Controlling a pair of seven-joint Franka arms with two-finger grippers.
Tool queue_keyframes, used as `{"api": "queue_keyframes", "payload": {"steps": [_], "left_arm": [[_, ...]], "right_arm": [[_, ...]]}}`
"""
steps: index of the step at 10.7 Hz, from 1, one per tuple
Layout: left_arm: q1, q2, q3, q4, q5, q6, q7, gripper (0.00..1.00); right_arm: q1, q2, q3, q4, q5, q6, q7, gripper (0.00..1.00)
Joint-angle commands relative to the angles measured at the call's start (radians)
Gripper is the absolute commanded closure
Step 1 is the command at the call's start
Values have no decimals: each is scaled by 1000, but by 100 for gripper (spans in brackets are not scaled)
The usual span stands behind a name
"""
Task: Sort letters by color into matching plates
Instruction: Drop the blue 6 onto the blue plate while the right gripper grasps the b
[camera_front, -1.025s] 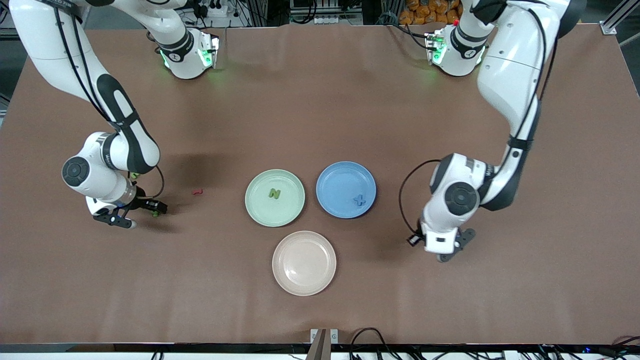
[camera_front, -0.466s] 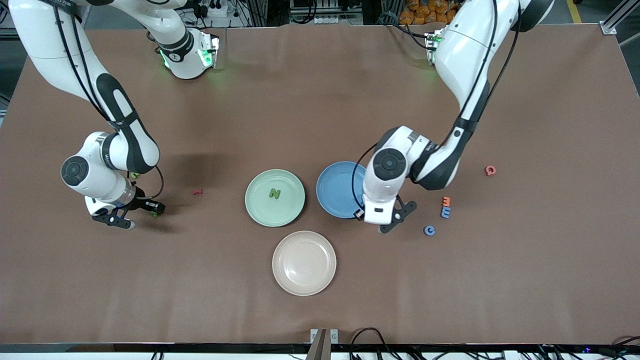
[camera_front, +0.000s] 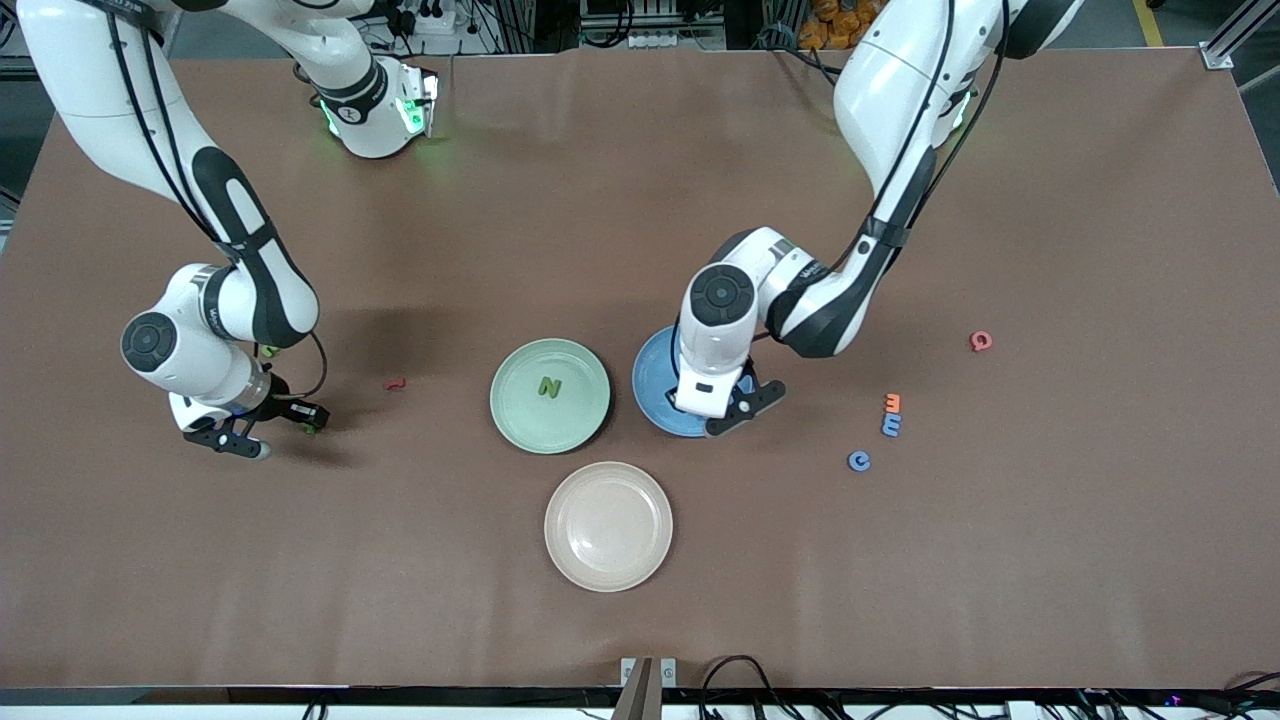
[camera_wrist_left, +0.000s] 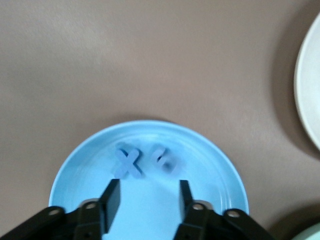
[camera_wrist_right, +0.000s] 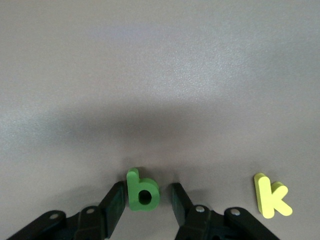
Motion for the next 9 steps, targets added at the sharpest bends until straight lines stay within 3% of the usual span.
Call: {"api": "queue_keyframes", "payload": {"steps": [1, 9], "left_arm": [[-2, -10, 12, -14, 29, -52, 59, 0], [188, -96, 9, -85, 32, -97, 548, 0]], "right_arm": [[-22, 12, 17, 8, 7, 13, 5, 55], [-24, 21, 17, 14, 9, 15, 6, 73]]}}
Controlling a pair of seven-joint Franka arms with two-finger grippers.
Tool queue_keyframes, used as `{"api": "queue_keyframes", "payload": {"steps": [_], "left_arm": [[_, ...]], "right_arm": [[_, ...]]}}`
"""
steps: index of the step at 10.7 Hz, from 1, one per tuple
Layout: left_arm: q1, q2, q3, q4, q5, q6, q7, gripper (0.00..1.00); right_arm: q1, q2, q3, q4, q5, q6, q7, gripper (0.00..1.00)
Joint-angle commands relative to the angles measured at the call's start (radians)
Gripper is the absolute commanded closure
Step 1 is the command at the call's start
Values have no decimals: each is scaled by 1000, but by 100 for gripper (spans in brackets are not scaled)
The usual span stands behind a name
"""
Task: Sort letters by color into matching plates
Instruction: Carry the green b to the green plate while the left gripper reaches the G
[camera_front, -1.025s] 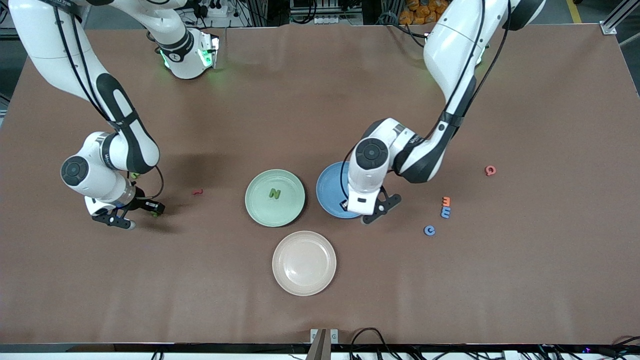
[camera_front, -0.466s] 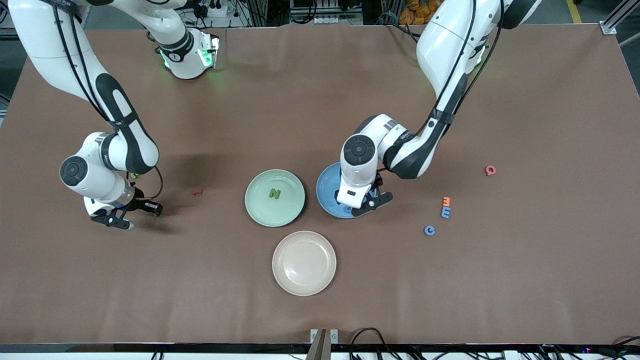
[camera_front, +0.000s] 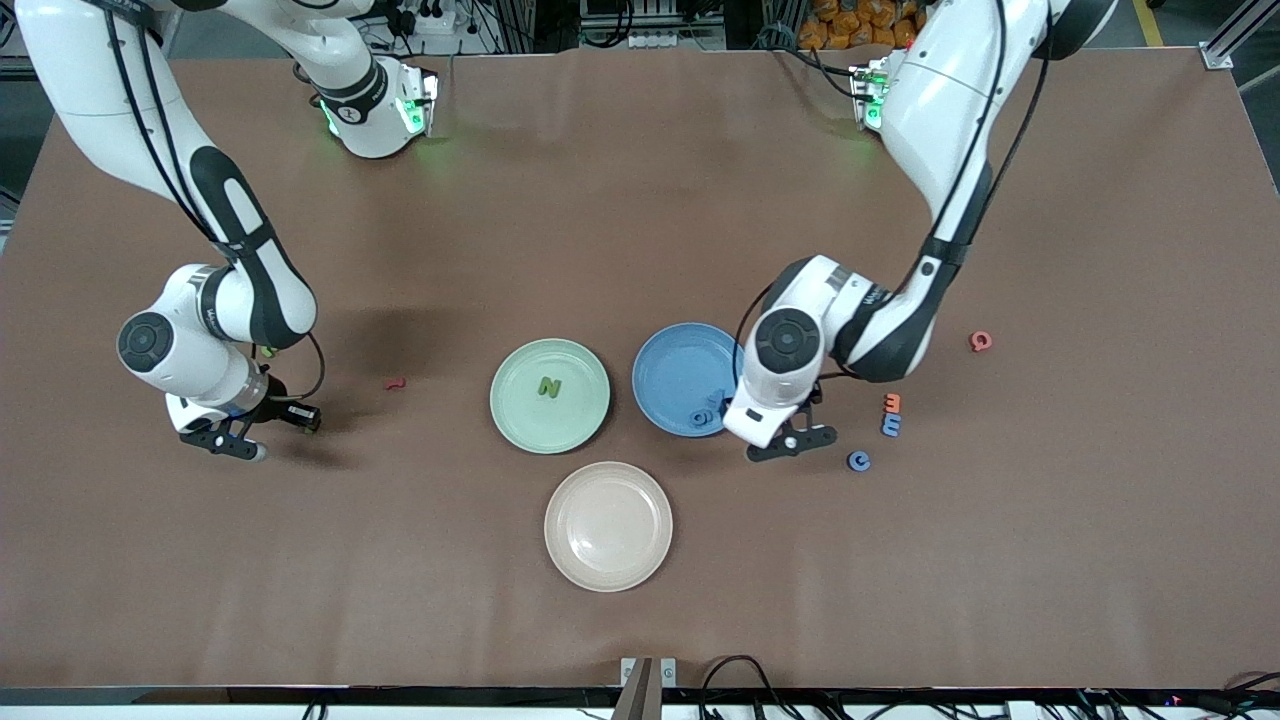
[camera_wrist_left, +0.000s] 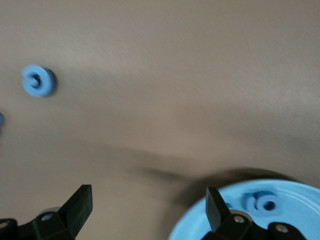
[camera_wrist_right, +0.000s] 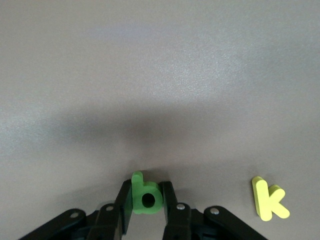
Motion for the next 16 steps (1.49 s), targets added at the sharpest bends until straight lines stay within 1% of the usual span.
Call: {"api": "queue_keyframes", "payload": {"steps": [1, 3, 5, 6, 8, 10, 13, 14, 16], "left_arm": [[98, -87, -10, -60, 22, -11, 147, 0], [161, -100, -13, -60, 20, -11, 240, 0], [205, -91, -13, -55, 2, -3, 254, 0], [240, -88, -12, -48, -68, 3, 233, 0], [300, -85, -13, -46, -128, 29, 231, 0], [303, -68, -12, -55, -168, 70, 211, 0], [290, -38, -12, -61, -168, 97, 125, 0], [288, -38, -12, -77, -168, 115, 105, 0], [285, -35, -10, -142, -167, 231, 71, 0]], "right_arm": [[-20, 22, 17, 9, 8, 12, 2, 75], [-19, 19, 17, 15, 7, 5, -1, 77], [-17, 5, 17, 33, 7, -7, -1, 77], [-14, -1, 17, 50, 7, -47, -1, 77], [-12, -26, 17, 79, 7, -130, 4, 77], [3, -39, 17, 99, 8, -167, 63, 77], [50, -43, 19, 127, 8, -167, 220, 77], [64, -43, 20, 131, 8, -167, 262, 77], [81, -41, 48, 154, 8, -188, 333, 77]]}}
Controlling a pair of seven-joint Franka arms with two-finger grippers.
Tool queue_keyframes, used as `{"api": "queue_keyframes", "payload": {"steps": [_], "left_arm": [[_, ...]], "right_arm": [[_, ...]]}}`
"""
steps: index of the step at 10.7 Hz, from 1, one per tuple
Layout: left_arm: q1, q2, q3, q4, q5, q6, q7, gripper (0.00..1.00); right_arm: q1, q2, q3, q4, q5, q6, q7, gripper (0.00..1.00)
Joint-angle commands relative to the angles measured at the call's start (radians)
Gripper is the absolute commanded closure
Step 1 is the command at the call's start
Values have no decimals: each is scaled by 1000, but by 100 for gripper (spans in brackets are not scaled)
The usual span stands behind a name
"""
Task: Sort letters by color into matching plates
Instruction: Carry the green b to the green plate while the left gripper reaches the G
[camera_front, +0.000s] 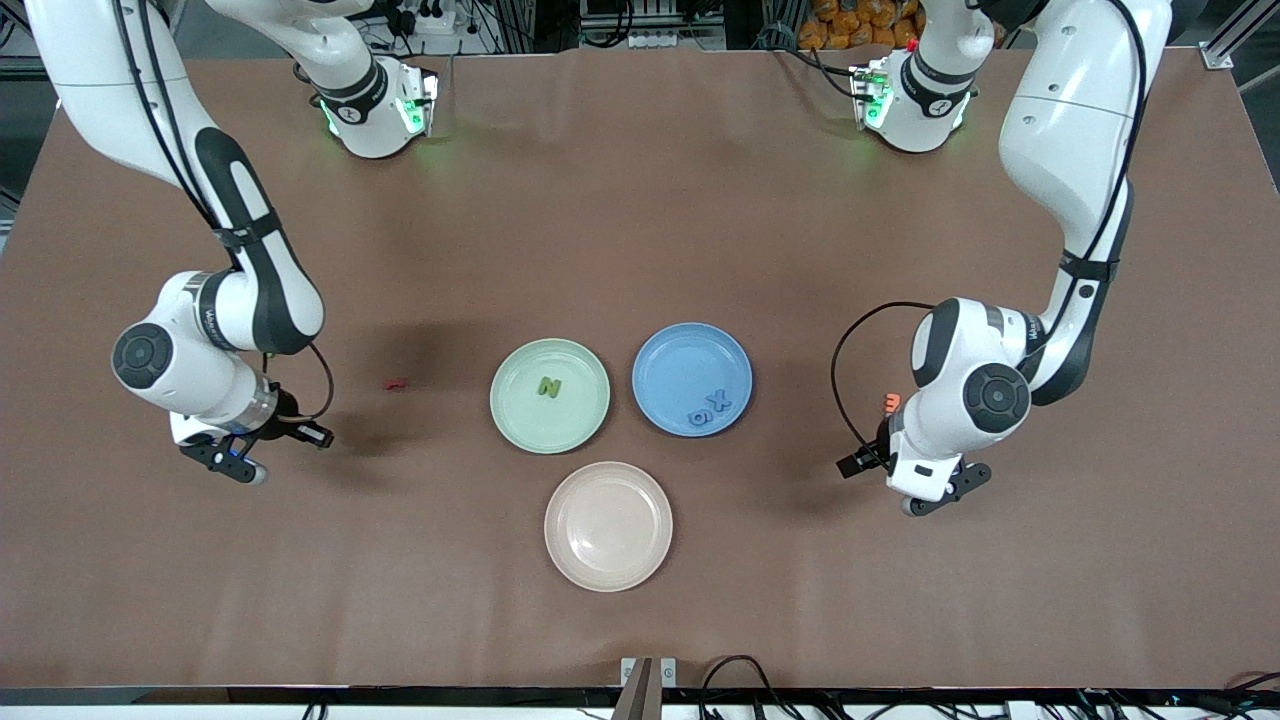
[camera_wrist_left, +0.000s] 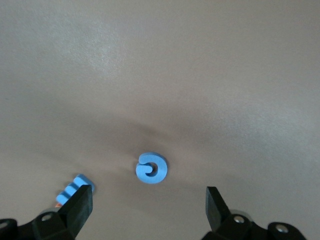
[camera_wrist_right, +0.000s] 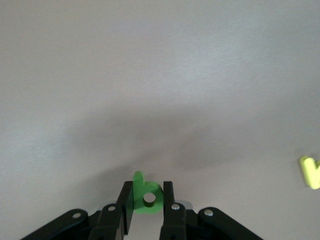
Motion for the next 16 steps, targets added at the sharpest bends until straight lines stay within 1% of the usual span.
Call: {"api": "queue_keyframes", "payload": {"steps": [1, 4, 6, 8, 10, 11, 13, 14, 15, 16], "left_arm": [[-4, 2, 3, -82, -18, 146, -38, 0], [-11, 30, 5, -81, -9, 206, -87, 0], [-14, 41, 5, -80, -6, 215, -90, 0], [-24, 56, 8, -80, -6, 241, -103, 0], [-33, 59, 12, -81, 3, 240, -101, 0], [-34, 59, 15, -84, 37, 235, -103, 0], [-28, 67, 16, -84, 66, 229, -103, 0], [-30, 67, 25, -83, 71, 206, -103, 0], [-30, 65, 25, -83, 72, 198, -103, 0], [-28, 65, 25, -83, 75, 198, -103, 0]], "right_arm": [[41, -9, 24, 25, 8, -39, 116, 77], [115, -4, 31, 38, 8, -41, 219, 77], [162, 2, 47, 55, 8, -47, 299, 77], [234, 11, 47, 84, 8, -77, 374, 77], [293, 48, 47, 130, 8, -85, 435, 77], [311, 63, 47, 145, 8, -84, 454, 77], [365, 79, 47, 159, 9, -84, 494, 77], [394, 83, 49, 165, 9, -85, 515, 77], [417, 89, 55, 167, 9, -85, 536, 77], [423, 95, 78, 170, 9, -85, 558, 77]]}}
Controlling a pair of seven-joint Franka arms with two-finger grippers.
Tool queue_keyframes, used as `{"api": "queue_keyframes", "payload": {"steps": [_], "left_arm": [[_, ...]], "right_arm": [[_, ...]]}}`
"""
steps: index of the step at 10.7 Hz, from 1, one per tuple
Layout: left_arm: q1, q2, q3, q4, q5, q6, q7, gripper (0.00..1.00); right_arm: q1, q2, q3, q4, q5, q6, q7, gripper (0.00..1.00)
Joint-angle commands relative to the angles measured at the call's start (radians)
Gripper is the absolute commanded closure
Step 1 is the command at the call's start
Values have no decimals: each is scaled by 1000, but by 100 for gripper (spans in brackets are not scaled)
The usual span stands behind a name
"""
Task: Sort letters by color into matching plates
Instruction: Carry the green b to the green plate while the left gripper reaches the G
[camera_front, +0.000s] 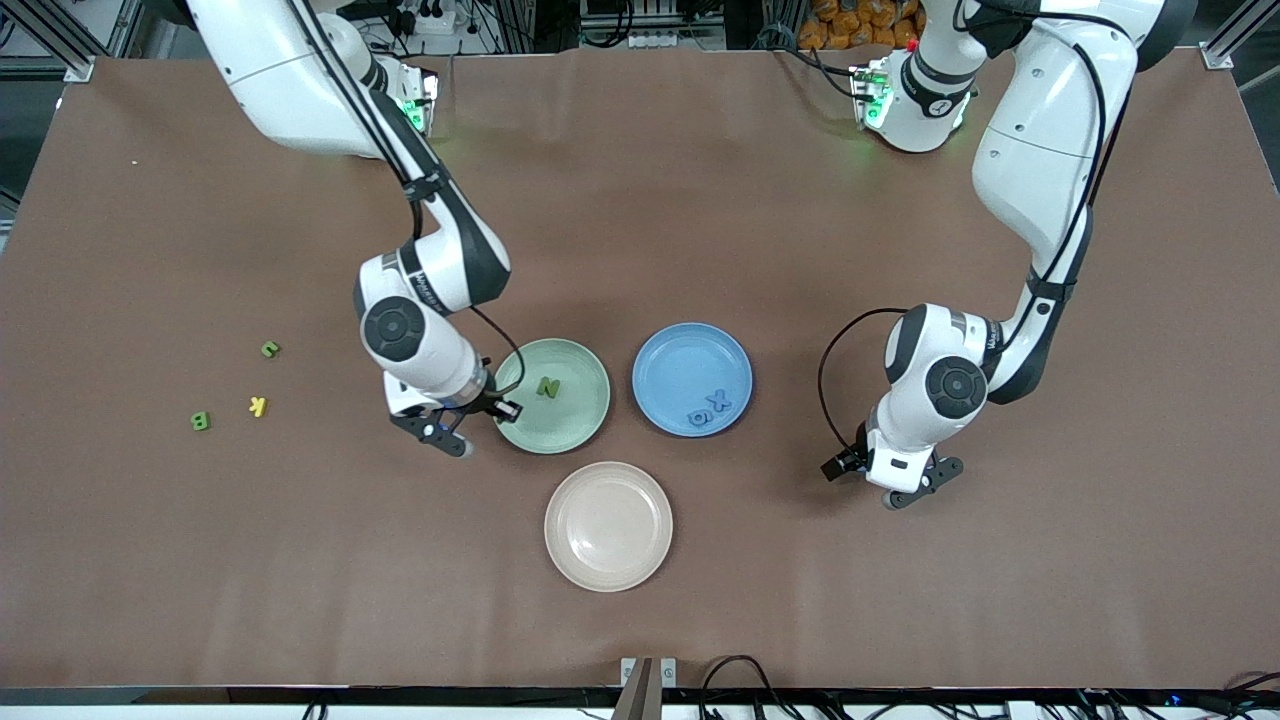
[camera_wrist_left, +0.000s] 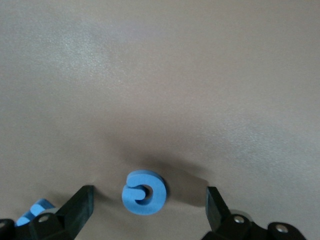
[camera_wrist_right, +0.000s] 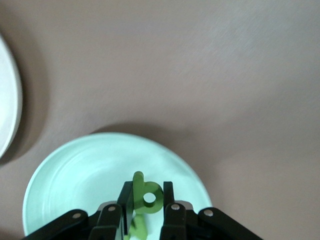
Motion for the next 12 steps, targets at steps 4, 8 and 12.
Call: {"api": "queue_keyframes", "payload": {"steps": [4, 8, 12], "left_arm": [[-4, -4, 14, -1, 38, -22, -26, 0], [0, -13, 14, 12, 36, -88, -30, 100], [-4, -19, 17, 15, 36, -90, -33, 100]], "right_arm": [[68, 58, 50, 65, 8, -18, 119, 64], [59, 55, 49, 74, -1, -18, 104, 0], [-12, 44, 41, 82, -3, -29, -2, 0]]}}
